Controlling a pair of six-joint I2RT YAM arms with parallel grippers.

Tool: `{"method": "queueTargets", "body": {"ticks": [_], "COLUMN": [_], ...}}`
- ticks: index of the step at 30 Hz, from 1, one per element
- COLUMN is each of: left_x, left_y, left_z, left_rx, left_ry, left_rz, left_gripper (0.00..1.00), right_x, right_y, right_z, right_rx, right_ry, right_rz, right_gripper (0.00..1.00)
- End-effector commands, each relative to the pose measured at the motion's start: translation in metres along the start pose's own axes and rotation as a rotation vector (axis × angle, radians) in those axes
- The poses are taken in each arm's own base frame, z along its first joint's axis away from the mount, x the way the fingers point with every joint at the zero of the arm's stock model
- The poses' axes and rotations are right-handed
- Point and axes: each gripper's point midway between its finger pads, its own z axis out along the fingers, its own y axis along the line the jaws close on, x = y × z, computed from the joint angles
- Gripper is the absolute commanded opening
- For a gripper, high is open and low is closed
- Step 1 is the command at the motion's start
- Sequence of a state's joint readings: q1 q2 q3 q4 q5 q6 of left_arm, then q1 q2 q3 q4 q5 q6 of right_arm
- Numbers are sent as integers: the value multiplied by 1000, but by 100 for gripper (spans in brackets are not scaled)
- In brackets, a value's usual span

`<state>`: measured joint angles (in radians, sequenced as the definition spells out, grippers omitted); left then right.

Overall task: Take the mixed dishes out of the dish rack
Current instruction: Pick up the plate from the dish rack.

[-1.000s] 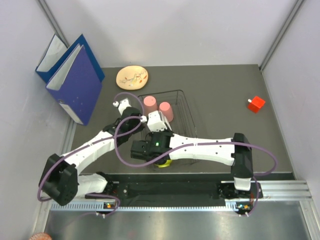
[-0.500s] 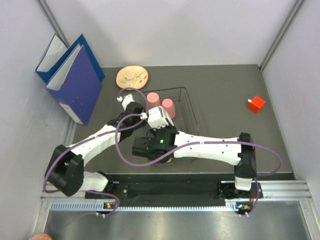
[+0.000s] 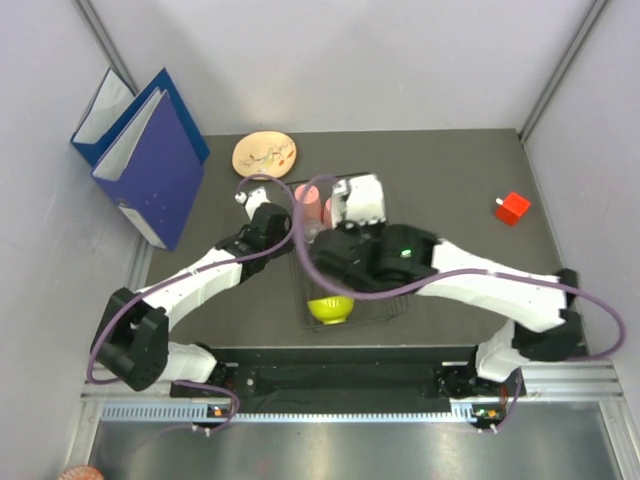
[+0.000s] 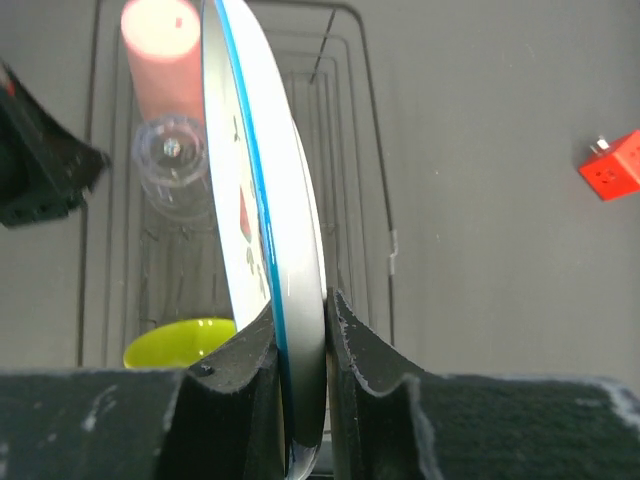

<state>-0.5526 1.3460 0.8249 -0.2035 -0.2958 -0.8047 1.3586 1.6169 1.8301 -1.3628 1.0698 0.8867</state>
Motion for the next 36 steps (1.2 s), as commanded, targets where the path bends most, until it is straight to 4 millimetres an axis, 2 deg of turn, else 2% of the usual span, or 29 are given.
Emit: {"method": "queueTargets", "body": {"ticks": [1,3,5,9,13,17,19,20,21,22,23,24,25,26,27,28,29,30,31,32,34,35,36], "left_x": [5,-3,-13,-32,-60,-95,-112,-117,-124,-128,-129,-135,-136,-136,-135,-143,-145,-140,-143,-142,-144,-143,-143], "left_y": [0,-3,-8,-10,-12,-15,-21,-24,-31,-36,-45,-53,-59,-68,-74,-84,-91,-101,-109,-113,-117,-120,-127], "left_z": [-2,-8,-16,-29,-47,-78,-93,-102,-109,-113,-122,-126,-129,-135,-136,-141,-142,-145,-145,-144,-139,-138,-140], "left_rx": [-18,2,21,15,-11,-1,19,40,70,99,157,203,237,297,342,397,437,514,556,571,580,591,642], "left_ry": [39,17,-14,-62,-137,-245,-289,-304,-322,-335,-336,-359,-365,-363,-362,-391,-393,-356,-363,-353,-344,-337,-327], "left_rz": [-26,-16,-17,10,10,15,27,25,28,25,21,13,6,6,9,-2,-3,12,9,5,-3,2,14], "left_gripper": [19,51,79,97,99,99,99,99,99,99,99,99,99,99,99,99,99,99,99,99,99,99,99], "right_x": [-72,-74,-81,-82,-88,-89,-98,-91,-102,-104,-94,-104,-104,-94,-106,-106,-99,-108,-110,-104,-113,-107,-117], "right_y": [-69,-88,-98,-103,-98,-97,-104,-94,-96,-105,-94,-98,-109,-96,-99,-106,-93,-92,-95,-86,-86,-79,-79], "right_z": [-21,-18,-12,-7,-3,6,9,13,9,17,23,20,30,32,27,32,30,24,25,23,17,15,9], "right_rx": [-76,-107,-115,-112,-134,-162,-187,-240,-284,-280,-349,-392,-387,-479,-530,-542,-636,-689,-708,-768,-830,-885,-933], "right_ry": [-155,-155,-166,-173,-191,-190,-221,-199,-247,-260,-233,-270,-272,-238,-285,-288,-259,-295,-305,-284,-325,-310,-350], "right_rz": [286,349,389,389,399,416,462,452,499,522,513,555,597,591,624,661,649,679,693,690,722,720,746], "right_gripper": [0,0,0,0,0,0,0,0,0,0,0,0,0,0,0,0,0,0,0,0,0,0,0]}}
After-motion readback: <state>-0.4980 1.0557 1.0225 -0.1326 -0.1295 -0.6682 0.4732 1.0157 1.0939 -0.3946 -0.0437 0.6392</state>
